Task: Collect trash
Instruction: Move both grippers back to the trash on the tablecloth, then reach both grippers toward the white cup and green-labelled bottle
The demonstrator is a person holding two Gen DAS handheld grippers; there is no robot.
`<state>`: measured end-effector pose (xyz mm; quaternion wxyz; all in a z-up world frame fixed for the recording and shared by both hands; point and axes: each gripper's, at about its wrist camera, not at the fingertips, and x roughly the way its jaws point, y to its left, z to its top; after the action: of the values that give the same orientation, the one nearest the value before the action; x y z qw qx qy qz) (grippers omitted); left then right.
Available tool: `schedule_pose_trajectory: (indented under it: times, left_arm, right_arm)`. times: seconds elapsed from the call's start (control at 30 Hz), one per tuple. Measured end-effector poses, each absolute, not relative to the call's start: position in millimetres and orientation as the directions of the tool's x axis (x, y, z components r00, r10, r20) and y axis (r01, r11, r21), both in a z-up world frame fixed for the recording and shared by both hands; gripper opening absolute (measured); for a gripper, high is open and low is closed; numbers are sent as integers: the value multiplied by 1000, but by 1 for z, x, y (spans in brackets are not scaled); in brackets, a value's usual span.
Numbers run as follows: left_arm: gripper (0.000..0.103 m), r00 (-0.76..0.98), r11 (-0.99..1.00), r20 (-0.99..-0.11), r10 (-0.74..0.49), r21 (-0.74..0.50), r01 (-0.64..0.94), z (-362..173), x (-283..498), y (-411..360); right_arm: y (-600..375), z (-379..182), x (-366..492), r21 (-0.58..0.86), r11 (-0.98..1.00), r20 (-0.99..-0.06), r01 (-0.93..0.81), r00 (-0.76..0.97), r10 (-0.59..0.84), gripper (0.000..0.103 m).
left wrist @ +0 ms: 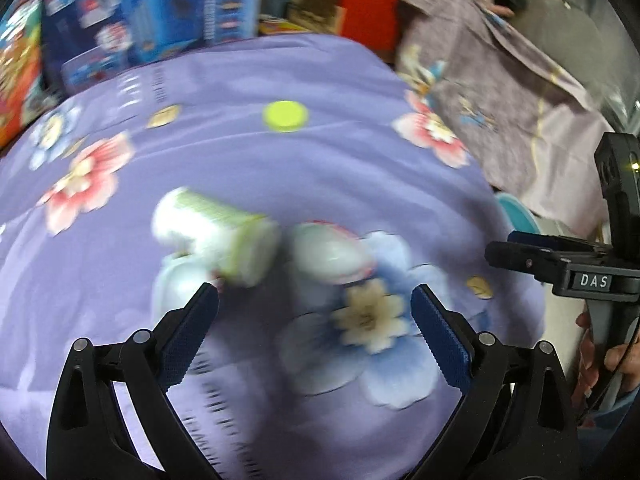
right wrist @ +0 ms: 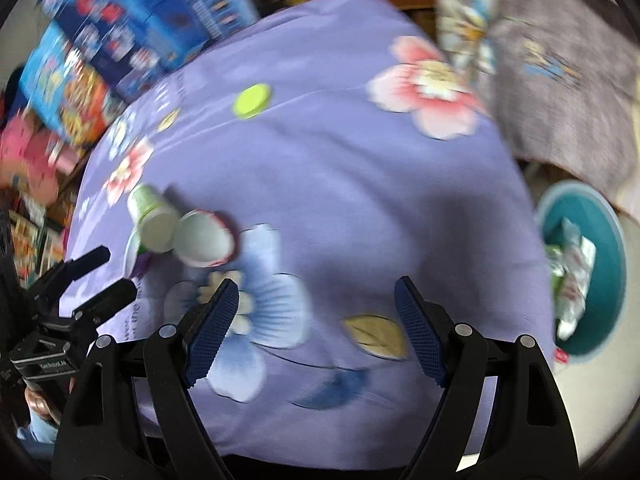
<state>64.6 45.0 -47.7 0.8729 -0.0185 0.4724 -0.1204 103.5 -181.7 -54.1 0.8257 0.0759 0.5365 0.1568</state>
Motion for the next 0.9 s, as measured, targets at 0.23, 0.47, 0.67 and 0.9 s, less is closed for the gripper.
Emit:
schedule_pose_trajectory:
  times: [0.23,0.47,0.67,0.9]
  left_arm:
    - [97,529,984,-830,-176,-153,88,-69,62,109]
    - [97,492,976,-849,-190,-216,6,-91,64,152]
    - [97,486,975,-849,-208,-222,29,-95,68,154]
    - [97,476,971,-853,-213,-238,8,-100,71,163]
  right_arm:
    - [-111,-66,126,270,911,-889,-312,282,360,77]
    - [-72,-81,143,244,895,-911,-372,229,343,77]
    - [-55,-96,153,230,890,-927,-393,191,323,77]
    - [-48,-106,165,224,892,-923,-393,209,323,77]
